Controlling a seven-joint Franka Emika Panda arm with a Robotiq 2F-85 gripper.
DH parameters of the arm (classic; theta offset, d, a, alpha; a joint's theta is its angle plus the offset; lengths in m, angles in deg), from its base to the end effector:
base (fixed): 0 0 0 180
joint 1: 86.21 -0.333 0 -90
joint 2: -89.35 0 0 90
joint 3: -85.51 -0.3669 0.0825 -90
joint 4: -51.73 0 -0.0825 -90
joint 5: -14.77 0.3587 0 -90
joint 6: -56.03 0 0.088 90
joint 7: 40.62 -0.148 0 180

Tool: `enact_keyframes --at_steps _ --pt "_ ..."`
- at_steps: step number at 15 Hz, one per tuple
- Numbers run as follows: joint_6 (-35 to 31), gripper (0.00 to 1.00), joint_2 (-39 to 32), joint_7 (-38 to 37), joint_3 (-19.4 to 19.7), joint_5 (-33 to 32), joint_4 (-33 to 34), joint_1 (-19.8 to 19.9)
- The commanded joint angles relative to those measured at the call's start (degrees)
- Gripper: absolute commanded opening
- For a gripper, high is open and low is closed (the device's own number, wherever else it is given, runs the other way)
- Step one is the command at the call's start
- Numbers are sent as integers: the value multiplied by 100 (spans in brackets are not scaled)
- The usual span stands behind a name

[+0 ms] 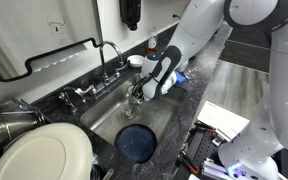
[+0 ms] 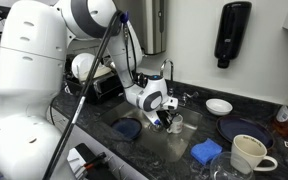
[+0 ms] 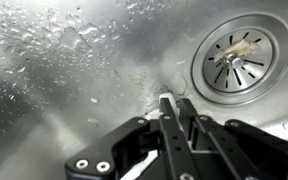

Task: Close the faucet using the faucet handle on the right

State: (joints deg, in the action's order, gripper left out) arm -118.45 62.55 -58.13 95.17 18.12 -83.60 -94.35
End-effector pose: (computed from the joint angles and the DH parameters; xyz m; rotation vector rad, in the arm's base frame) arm 0.5459 -0.0203 0.1853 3.0405 -0.5587 0.3573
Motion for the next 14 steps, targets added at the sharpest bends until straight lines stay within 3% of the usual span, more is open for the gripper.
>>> enact_keyframes --at_steps 1,14 --pt "92 4 -56 -40 79 58 58 -119" --pt "218 4 -55 589 81 -382 84 -103"
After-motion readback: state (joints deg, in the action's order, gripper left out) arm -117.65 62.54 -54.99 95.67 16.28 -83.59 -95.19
